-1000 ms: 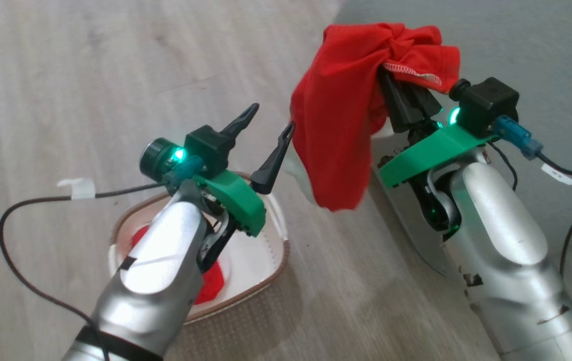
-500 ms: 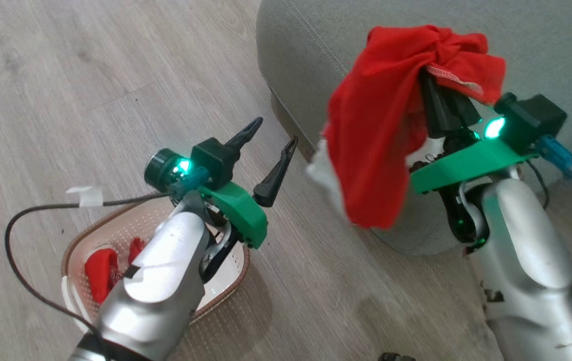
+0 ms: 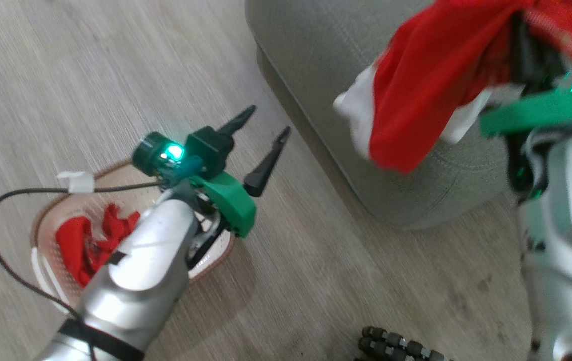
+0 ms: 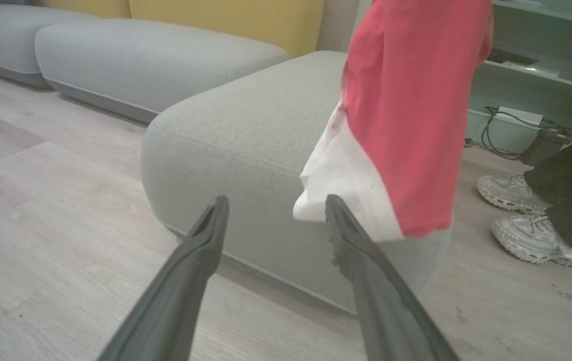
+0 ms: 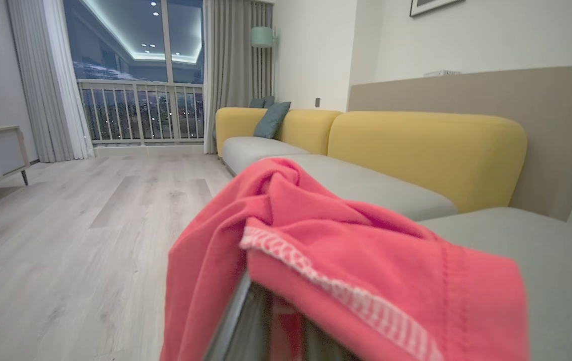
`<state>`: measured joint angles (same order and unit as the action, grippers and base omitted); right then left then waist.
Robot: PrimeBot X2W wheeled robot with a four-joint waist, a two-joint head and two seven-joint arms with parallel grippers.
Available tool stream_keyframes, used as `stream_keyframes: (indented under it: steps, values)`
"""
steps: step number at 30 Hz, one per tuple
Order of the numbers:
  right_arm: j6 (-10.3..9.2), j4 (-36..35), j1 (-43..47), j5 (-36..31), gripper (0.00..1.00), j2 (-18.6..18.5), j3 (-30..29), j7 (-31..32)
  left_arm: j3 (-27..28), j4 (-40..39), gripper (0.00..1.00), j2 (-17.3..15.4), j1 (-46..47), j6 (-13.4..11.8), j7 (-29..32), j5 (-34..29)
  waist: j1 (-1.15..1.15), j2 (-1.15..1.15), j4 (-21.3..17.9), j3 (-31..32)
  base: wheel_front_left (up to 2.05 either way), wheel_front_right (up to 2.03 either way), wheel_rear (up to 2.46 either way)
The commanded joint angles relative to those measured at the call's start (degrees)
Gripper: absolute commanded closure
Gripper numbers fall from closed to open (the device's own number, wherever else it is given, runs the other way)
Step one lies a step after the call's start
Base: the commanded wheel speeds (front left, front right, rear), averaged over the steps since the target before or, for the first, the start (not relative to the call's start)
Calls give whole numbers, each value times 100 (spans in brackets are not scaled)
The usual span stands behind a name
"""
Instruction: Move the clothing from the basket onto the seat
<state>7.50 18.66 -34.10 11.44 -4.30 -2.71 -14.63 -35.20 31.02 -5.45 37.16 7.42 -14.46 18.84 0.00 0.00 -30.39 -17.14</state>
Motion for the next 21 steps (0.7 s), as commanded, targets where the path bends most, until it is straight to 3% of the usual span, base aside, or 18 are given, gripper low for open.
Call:
stream_keyframes:
  steps: [1, 13, 21]
  values:
    - [-1, 15, -689, -145, 100, -60, -137, -37, 159, -209, 0, -248, 257, 6, -54, -6, 0, 0, 37, -453, 0, 0, 0]
    - [-1, 1217, -2704, -894, 100, -781, -2014, -37, -494, -386, 0, -670, 561, 6, -54, 69, 0, 0, 969, -1518, 0, 0, 0]
    - [-1, 1874, -3732, -1609, 100, -1387, -2676, -37, -670, -500, 0, -864, 639, 6, -54, 179, 0, 0, 1407, -1992, 0, 0, 0]
